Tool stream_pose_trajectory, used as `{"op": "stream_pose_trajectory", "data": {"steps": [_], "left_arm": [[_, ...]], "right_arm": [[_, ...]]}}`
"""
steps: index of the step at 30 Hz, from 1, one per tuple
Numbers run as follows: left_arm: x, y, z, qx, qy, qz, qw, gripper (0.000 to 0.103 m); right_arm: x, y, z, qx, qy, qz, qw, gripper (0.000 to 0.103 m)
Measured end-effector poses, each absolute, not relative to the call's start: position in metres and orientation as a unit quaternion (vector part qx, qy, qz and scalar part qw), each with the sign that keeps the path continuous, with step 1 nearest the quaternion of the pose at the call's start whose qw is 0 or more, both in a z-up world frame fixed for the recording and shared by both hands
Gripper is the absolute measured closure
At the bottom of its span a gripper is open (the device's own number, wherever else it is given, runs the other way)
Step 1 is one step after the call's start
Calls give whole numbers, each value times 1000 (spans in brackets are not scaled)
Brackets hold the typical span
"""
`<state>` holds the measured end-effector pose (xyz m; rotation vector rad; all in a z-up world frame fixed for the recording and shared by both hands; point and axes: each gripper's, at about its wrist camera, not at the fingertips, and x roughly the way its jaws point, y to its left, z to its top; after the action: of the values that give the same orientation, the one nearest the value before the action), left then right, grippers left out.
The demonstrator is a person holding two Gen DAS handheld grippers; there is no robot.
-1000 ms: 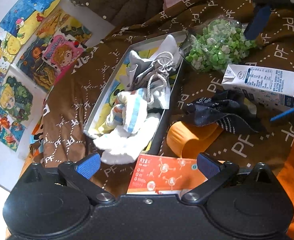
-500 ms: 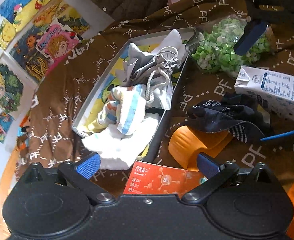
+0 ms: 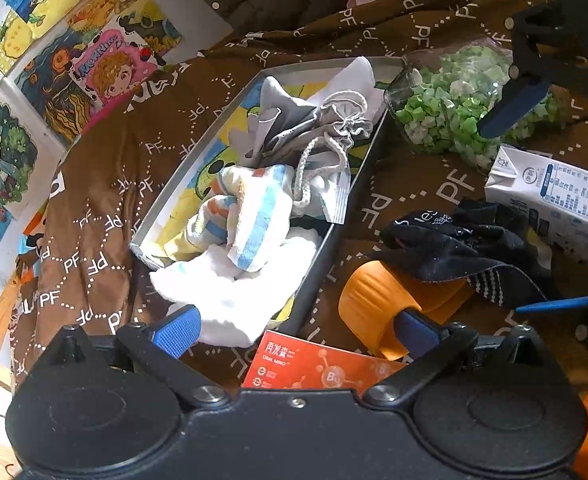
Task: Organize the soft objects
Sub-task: 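Move the left tool to the orange rubber piece while the right tool approaches the black sock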
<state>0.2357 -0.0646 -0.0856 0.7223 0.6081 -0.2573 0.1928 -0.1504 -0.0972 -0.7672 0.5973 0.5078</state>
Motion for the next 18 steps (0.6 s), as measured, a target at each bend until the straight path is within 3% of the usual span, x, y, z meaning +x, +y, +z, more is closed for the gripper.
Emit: {"op": "stream_pose_trajectory", "data": {"steps": [8,18], "left_arm": [[236,-63,-93,343,289,-132,884,1],[234,-60,-90,329,286,-156,886,4]], "right_arm": [[194,-148,-101,-378,267,249,850,4],[196,-145,-107,-399,257,245,845,14]]}}
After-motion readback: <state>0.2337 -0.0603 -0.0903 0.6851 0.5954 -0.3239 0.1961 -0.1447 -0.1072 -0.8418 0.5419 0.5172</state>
